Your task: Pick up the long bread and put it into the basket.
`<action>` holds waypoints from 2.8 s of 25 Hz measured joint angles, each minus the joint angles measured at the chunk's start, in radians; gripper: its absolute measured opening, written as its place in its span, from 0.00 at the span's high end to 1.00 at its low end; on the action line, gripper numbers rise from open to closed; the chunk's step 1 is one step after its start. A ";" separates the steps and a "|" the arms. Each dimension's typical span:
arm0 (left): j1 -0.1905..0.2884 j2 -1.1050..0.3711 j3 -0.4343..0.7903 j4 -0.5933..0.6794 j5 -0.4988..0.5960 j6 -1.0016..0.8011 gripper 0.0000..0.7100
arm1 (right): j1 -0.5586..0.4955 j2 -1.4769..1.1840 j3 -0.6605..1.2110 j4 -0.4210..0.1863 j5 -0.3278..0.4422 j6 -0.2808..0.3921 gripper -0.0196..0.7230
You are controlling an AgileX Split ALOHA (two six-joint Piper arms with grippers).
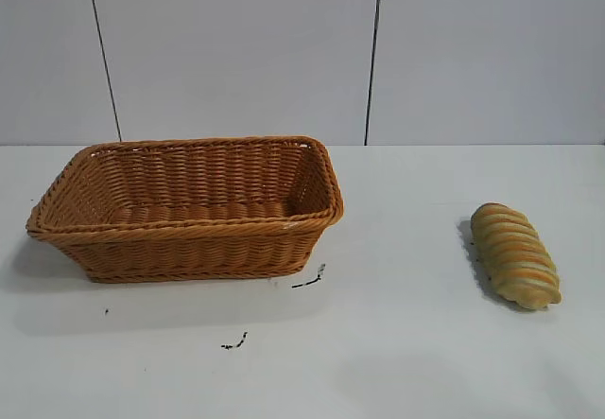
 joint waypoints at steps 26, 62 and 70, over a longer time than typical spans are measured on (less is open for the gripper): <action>0.000 0.000 0.000 0.000 0.000 0.000 0.03 | 0.000 1.181 -0.537 0.065 -0.101 -0.048 0.05; 0.000 0.000 0.000 0.000 0.000 0.000 0.03 | 0.067 1.649 -0.744 0.029 -0.185 0.023 0.05; 0.000 0.000 0.000 0.000 0.000 0.000 0.03 | 0.067 1.649 -0.744 0.028 -0.167 0.025 0.55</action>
